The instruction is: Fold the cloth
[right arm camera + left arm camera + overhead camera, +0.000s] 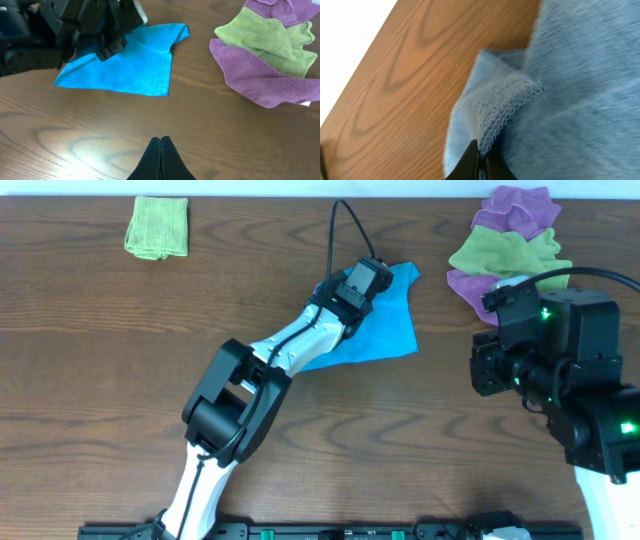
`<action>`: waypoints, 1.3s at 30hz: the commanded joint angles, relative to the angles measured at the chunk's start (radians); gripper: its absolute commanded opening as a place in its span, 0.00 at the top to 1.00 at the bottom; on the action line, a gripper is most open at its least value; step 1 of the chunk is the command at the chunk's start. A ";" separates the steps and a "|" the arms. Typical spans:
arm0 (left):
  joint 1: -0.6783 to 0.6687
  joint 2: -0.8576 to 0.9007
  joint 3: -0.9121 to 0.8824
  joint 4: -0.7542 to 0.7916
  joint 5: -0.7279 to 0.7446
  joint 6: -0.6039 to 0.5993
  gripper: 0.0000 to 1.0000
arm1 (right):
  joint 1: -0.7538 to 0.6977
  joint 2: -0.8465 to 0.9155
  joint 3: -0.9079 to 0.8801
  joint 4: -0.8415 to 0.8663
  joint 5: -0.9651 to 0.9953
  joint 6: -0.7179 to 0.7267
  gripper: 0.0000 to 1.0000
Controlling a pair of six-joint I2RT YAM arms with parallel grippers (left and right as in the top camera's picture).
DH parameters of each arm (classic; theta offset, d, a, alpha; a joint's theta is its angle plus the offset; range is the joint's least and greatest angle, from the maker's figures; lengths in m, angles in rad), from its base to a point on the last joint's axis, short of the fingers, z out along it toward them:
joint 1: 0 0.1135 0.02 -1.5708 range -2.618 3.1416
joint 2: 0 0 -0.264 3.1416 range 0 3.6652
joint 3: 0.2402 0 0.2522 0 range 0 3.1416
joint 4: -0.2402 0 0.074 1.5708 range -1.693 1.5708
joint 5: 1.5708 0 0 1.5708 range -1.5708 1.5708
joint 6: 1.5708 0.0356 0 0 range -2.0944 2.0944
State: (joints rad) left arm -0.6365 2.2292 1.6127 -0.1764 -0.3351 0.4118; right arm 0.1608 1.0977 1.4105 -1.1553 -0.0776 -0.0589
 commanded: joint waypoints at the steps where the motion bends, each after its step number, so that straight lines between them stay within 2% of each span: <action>1: 0.058 -0.032 0.023 -0.003 -0.076 -0.032 0.94 | -0.005 0.002 -0.001 0.000 0.003 -0.002 0.99; 6: 0.148 -0.032 0.024 -0.003 -0.085 -0.066 0.94 | -0.005 0.002 -0.001 0.001 0.003 -0.002 0.99; 13: 0.232 -0.032 0.024 -0.062 -0.073 -0.225 0.94 | -0.005 0.002 -0.001 0.005 0.003 -0.001 0.98; 14: 0.235 -0.032 0.024 -0.069 -0.063 -0.236 0.92 | -0.005 0.002 -0.001 0.008 0.003 -0.001 0.98; 16: 0.237 -0.032 0.024 -0.081 -0.048 -0.237 0.78 | -0.005 0.002 -0.001 0.015 0.003 -0.001 0.99; 18: 0.236 -0.032 0.024 -0.086 -0.048 -0.239 0.73 | -0.005 0.002 -0.001 0.023 0.003 -0.001 0.98; 20: 0.236 -0.033 0.029 -0.108 -0.049 -0.277 0.51 | -0.005 0.006 -0.001 0.034 0.003 -0.002 0.98; 23: 0.240 -0.033 0.042 -0.161 -0.048 -0.358 0.48 | -0.005 0.019 -0.001 0.038 0.003 -0.002 0.99; 24: 0.243 -0.034 0.049 -0.184 -0.048 -0.381 0.39 | -0.005 0.027 -0.001 0.037 0.003 -0.002 0.98; 28: 0.244 -0.050 0.098 -0.322 -0.002 -0.446 0.24 | -0.005 0.063 -0.001 0.044 0.003 -0.003 0.98; 30: 0.243 -0.086 0.142 -0.417 0.066 -0.446 0.04 | -0.005 0.105 -0.001 0.066 0.002 -0.026 0.98; 39: 0.280 -0.269 0.158 -0.474 0.101 -0.477 0.05 | -0.005 0.267 -0.001 0.198 -0.010 -0.048 0.99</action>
State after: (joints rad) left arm -0.3885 2.0098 1.7443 -0.6464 -0.2489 -0.0341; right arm 0.1608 1.3350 1.4105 -0.9668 -0.0784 -0.0887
